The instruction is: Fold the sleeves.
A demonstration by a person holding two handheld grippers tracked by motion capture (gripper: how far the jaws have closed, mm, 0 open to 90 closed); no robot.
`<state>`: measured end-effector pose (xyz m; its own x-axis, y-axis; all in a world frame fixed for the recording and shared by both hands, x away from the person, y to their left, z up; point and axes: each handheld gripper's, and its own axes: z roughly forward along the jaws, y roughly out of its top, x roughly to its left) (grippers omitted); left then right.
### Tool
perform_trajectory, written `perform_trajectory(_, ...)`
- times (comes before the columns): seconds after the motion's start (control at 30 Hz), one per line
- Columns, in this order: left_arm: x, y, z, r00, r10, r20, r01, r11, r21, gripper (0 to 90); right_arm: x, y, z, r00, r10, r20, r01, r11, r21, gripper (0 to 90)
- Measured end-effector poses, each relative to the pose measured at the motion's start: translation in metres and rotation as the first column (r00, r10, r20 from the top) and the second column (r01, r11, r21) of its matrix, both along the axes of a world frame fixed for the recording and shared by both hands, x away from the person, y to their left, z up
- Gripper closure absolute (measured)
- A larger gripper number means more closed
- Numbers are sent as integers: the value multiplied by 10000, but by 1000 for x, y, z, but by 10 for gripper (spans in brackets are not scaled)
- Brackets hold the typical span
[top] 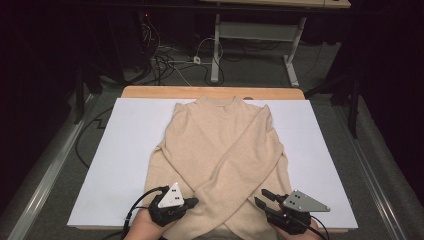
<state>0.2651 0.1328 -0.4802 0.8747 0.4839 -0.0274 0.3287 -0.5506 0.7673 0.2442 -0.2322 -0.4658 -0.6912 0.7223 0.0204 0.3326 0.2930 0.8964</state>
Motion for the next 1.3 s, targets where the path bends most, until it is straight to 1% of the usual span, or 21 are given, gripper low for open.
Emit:
perform_trajectory(0.13,-3,11,5,9991,336,273,-330,9993,-197,875,1,1,-1,10000,32,-22,-32,10000,-4,623)
perform_trajectory(0.2,-3,18,6,9972,722,219,-712,9966,-418,871,2,1,-2,10000,38,-48,-38,10000,-14,623)
perform_trajectory(0.23,-1,20,5,9956,929,-67,-932,9936,-642,812,3,1,-2,10000,42,-60,-42,10000,-11,623)
perform_trajectory(0.27,2,21,4,9945,979,-370,-1004,9921,-747,685,3,2,-2,10000,37,-69,-37,10000,-1,623)
perform_trajectory(0.3,2,19,2,9936,1062,-389,-1089,9912,-752,603,4,2,-2,10000,73,-58,-73,10000,-17,623)
perform_trajectory(0.33,0,16,1,9939,1079,-209,-1089,9927,-521,550,5,3,-2,9999,106,-35,-106,9999,-24,623)
perform_trajectory(0.37,-1,11,-1,9956,932,-1,-932,9956,-117,538,5,4,-2,9999,124,-22,-124,9999,-41,623)
perform_trajectory(0.4,-2,6,-2,9973,730,52,-731,9968,314,539,5,4,-2,9999,134,-39,-134,9999,-48,623)
perform_trajectory(0.43,-3,2,-4,9989,451,-83,-445,9972,600,559,6,5,-2,9999,144,-37,-144,9999,-52,624)
perform_trajectory(0.47,-4,1,-5,9997,221,-115,-214,9983,544,647,6,5,-2,9999,149,-47,-149,9999,-53,623)
perform_trajectory(0.53,-5,1,-4,9994,140,-316,-126,9989,457,792,6,6,-3,9999,153,-63,-153,9999,-44,624)
perform_trajectory(0.63,-10,4,0,9989,280,-383,-268,9992,308,835,6,5,-2,9999,160,-48,-160,9999,-28,625)
perform_trajectory(0.67,-13,5,3,9988,349,-342,-342,9992,204,835,7,4,-1,9999,150,-28,-150,9999,23,625)
perform_trajectory(0.77,-21,11,12,9985,494,-227,-488,9985,250,835,9,2,1,9999,106,34,-106,9998,155,628)
perform_trajectory(0.87,-28,18,6,9962,812,-312,-800,9961,370,836,12,3,1,9999,137,12,-137,9996,230,629)
perform_trajectory(0.97,-32,24,-2,9924,1111,-530,-1109,9938,74,830,14,4,1,9998,206,11,-206,9996,217,629)
perform_trajectory(1.0,-34,23,-2,9923,1160,-444,-1154,9932,154,802,15,3,1,9998,204,-4,-204,9995,228,629)
perform_trajectory(1.03,-34,22,-1,9915,1253,-337,-1246,9920,208,723,15,3,1,9998,185,-8,-185,9995,238,629)
perform_trajectory(1.13,-35,15,7,9874,1576,118,-1576,9875,-16,546,16,1,1,10000,89,27,-90,9997,231,629)
perform_trajectory(1.2,-37,6,11,9922,1228,226,-1222,9922,-233,551,16,-2,2,10000,-12,54,11,9996,274,629)
perform_trajectory(1.3,-40,-17,11,9993,367,47,-366,9989,-289,564,17,-7,1,9997,-225,7,225,9993,295,629)
